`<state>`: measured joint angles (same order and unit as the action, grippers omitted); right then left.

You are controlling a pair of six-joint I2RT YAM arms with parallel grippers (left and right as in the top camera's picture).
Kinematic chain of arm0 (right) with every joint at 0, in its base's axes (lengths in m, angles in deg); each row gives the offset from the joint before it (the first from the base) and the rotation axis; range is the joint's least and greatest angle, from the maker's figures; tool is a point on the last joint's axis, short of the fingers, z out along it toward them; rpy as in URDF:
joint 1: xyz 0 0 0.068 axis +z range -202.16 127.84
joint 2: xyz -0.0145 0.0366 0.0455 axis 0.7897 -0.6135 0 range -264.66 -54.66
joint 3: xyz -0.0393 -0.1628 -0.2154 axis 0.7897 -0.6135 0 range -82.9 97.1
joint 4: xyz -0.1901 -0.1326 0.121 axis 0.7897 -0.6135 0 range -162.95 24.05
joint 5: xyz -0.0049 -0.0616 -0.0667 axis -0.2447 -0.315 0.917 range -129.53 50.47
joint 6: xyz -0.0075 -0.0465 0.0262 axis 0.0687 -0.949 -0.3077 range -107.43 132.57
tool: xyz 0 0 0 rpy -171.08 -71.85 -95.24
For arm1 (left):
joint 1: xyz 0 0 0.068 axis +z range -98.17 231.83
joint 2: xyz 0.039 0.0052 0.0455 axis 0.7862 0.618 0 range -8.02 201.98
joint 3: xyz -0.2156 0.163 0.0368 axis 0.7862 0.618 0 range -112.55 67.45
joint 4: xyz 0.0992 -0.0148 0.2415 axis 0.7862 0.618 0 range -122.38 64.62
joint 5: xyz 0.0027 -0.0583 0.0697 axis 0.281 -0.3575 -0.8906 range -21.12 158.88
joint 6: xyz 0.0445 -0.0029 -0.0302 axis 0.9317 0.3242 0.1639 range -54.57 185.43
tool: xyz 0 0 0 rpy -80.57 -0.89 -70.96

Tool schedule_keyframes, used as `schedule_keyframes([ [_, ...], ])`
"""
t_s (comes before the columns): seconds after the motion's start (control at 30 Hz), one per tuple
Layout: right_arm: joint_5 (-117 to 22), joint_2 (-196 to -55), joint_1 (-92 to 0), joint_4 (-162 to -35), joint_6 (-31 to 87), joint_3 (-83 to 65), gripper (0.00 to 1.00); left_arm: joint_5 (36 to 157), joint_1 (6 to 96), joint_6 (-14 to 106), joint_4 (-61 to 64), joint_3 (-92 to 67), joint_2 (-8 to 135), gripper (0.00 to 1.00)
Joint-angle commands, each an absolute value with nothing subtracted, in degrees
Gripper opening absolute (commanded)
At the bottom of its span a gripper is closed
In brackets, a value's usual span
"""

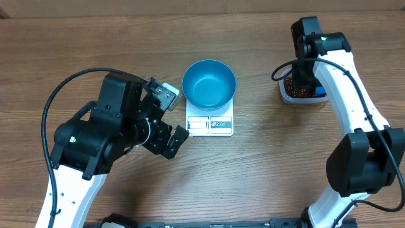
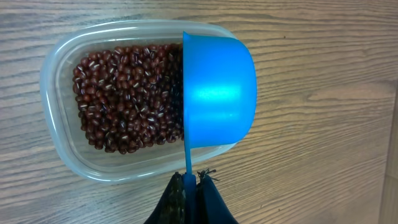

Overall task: Scoop item into bowl and weigh 150g on scale
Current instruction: 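Dip the scoop into the red beans with the right gripper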

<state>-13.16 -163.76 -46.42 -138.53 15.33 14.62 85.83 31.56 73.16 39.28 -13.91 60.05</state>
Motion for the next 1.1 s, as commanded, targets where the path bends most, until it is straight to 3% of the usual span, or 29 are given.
schedule_keyframes([
  [0.0,-11.7,-166.3,-46.6,-138.6,15.6,15.7,0.04,85.4,31.2,74.4,39.4,-14.1,60.6,1.0],
  [0.23,-18.6,-166.8,-46.5,-139.0,15.5,15.7,0.04,85.4,31.2,74.4,39.4,-14.1,60.9,1.0],
  [0.7,-18.6,-166.8,-44.4,-144.9,15.5,15.8,0.04,85.4,31.2,74.4,39.4,-14.1,60.9,0.99],
  [1.07,-24.5,-166.9,-44.5,-141.8,15.5,15.8,0.04,85.4,31.2,74.4,39.4,-14.1,60.9,0.99],
])
